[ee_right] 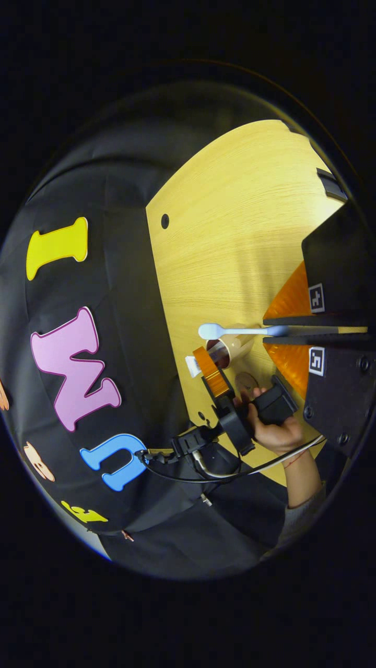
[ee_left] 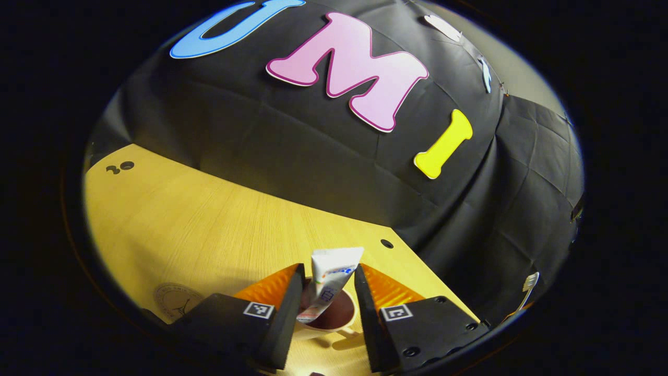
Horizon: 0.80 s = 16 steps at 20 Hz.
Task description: Put the toothbrush and toothpaste on the desktop into the cup, then pick up the cup and place it on the coaster on the desktop.
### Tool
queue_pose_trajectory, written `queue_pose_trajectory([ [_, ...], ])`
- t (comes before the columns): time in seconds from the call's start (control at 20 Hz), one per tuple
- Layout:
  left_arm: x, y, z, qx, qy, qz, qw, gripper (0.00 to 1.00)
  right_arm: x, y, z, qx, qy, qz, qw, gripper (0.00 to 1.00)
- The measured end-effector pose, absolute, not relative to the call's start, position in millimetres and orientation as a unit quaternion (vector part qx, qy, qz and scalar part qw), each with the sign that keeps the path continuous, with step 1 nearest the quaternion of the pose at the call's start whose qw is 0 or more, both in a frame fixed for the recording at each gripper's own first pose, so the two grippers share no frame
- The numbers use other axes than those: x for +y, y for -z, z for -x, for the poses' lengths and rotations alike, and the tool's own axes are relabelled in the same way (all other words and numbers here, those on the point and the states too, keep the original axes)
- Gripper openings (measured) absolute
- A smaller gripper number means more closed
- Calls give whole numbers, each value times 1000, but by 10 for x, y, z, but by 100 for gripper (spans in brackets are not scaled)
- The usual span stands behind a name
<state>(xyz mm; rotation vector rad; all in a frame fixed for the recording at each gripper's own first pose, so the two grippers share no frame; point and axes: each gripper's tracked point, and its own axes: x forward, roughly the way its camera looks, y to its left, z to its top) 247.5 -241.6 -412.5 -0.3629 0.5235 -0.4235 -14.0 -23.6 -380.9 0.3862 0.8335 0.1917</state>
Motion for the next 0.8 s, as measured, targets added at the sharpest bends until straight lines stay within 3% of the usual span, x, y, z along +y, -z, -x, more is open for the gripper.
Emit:
queue_pose_trajectory([
  [0.05,-2415,4095,-2455,256,210,175,927,74,-224,3779,83,396,-91,-197,892,9],
  [0.1,-2432,4065,-2425,256,215,173,926,69,-220,3758,28,390,-88,-208,893,9],
  [0.6,-2014,3262,-1936,202,215,118,948,77,56,3445,-849,299,-89,-302,901,9],
  [0.8,-1729,3113,-1412,237,209,163,934,77,226,3568,-1249,274,-82,-317,904,9],
])
